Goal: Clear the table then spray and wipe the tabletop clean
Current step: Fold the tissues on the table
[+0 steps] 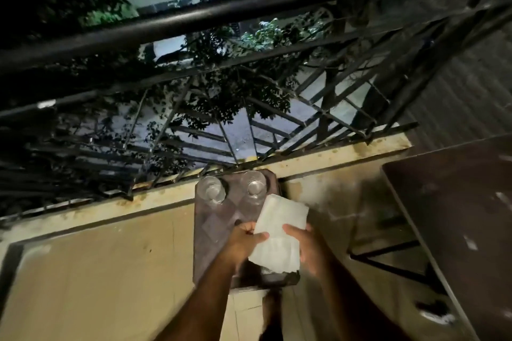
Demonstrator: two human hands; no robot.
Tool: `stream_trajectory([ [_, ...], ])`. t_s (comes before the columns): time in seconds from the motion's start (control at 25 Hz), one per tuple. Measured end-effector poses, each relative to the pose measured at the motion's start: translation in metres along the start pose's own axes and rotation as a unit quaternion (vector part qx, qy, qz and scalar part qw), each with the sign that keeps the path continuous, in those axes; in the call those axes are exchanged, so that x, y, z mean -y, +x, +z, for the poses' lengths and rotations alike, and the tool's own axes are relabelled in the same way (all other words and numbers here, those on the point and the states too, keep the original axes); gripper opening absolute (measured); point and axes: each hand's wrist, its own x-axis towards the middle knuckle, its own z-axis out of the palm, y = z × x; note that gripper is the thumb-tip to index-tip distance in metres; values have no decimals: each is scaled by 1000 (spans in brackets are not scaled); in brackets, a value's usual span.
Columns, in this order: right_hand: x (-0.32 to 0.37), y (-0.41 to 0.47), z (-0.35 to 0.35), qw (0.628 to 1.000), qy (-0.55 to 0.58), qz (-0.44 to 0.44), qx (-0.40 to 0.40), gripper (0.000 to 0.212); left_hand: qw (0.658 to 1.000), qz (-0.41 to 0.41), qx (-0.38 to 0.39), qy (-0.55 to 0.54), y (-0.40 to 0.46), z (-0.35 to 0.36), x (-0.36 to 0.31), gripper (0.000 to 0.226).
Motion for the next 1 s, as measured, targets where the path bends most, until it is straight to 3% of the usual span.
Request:
stream_trajectory([
  [0.16, 19, -2, 8, 1000, 0, -30, -7, 60, 997, 32, 61, -28, 2, -5, -16, 17],
  [0.32, 58, -28, -42, 994, 52, -95, 2, 63, 990, 71, 119, 23, 0, 49, -50, 26],
  [0.4, 75, -52, -84, 992, 55, -110, -8, 60, 982, 99, 154, 54, -5, 97, -64, 21],
  [0.6, 86, -134, -227, 974, 83, -171, -126, 27, 947, 132, 240, 168, -53, 261, -68, 29],
  [0.76, 65, -199, -331, 951, 166, -186, -185, 33, 918, 137, 298, 223, -92, 383, -41, 13],
  [1.0, 16, -274, -448, 904, 216, -144, -340, 54, 856, 102, 371, 345, -143, 519, 24, 17],
])
